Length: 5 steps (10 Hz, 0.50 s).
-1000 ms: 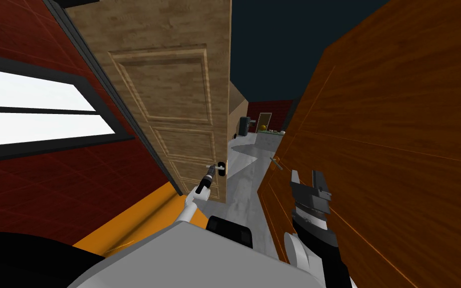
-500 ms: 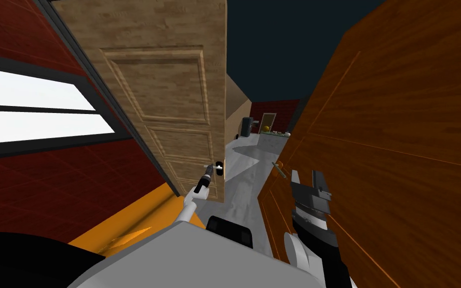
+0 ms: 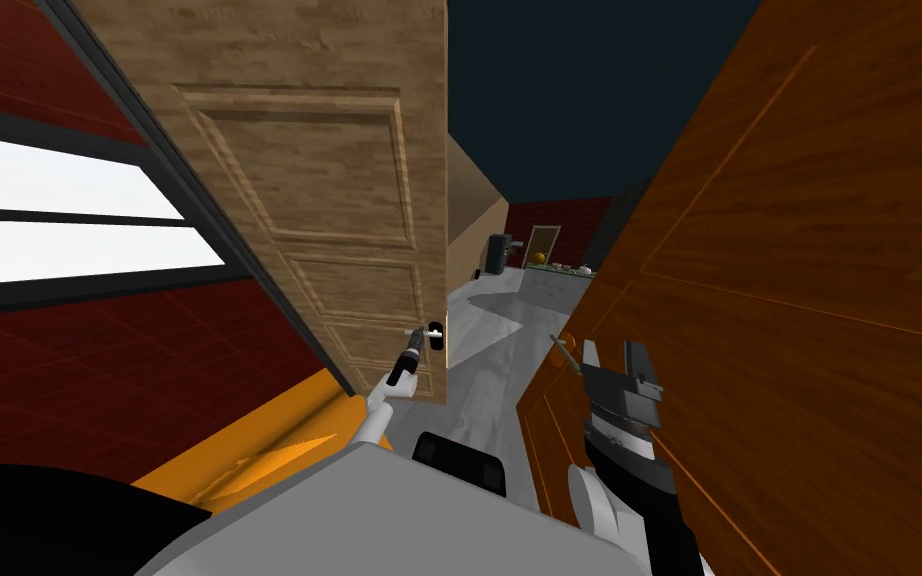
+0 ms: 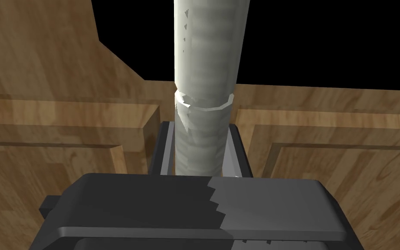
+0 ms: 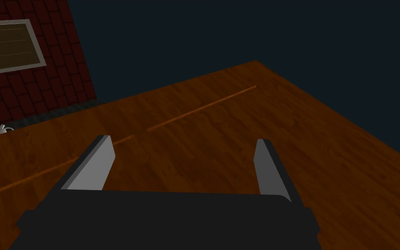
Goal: Push the door open
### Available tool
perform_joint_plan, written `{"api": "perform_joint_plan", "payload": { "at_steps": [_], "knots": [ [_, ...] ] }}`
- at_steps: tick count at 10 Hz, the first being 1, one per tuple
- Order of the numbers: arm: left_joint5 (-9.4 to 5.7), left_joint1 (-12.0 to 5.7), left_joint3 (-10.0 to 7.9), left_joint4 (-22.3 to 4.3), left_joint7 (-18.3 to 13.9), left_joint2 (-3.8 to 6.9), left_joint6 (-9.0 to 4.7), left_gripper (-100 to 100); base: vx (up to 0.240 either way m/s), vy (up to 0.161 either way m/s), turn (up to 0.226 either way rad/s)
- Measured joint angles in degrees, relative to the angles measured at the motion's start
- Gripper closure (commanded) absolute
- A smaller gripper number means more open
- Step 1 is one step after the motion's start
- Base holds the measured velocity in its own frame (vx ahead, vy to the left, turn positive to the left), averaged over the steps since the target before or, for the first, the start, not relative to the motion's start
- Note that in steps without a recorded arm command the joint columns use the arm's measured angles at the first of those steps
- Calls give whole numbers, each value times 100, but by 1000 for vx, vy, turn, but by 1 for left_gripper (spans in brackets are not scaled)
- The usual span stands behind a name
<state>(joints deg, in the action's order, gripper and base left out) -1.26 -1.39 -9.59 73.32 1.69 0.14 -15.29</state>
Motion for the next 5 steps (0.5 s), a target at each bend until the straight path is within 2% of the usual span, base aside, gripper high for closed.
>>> {"api": "perform_joint_plan", "payload": {
  "at_steps": [1,3,4,5],
  "knots": [
    [-85,29,-37,24,80,27,16,100,111,17,-46],
    [-279,-71,-152,-160,294,114,-34,100,121,34,-45],
    [-384,-54,-188,-110,392,147,-10,100,106,50,-35],
    [-457,-131,-251,-162,494,164,-12,100,90,53,3]
  ]
}}
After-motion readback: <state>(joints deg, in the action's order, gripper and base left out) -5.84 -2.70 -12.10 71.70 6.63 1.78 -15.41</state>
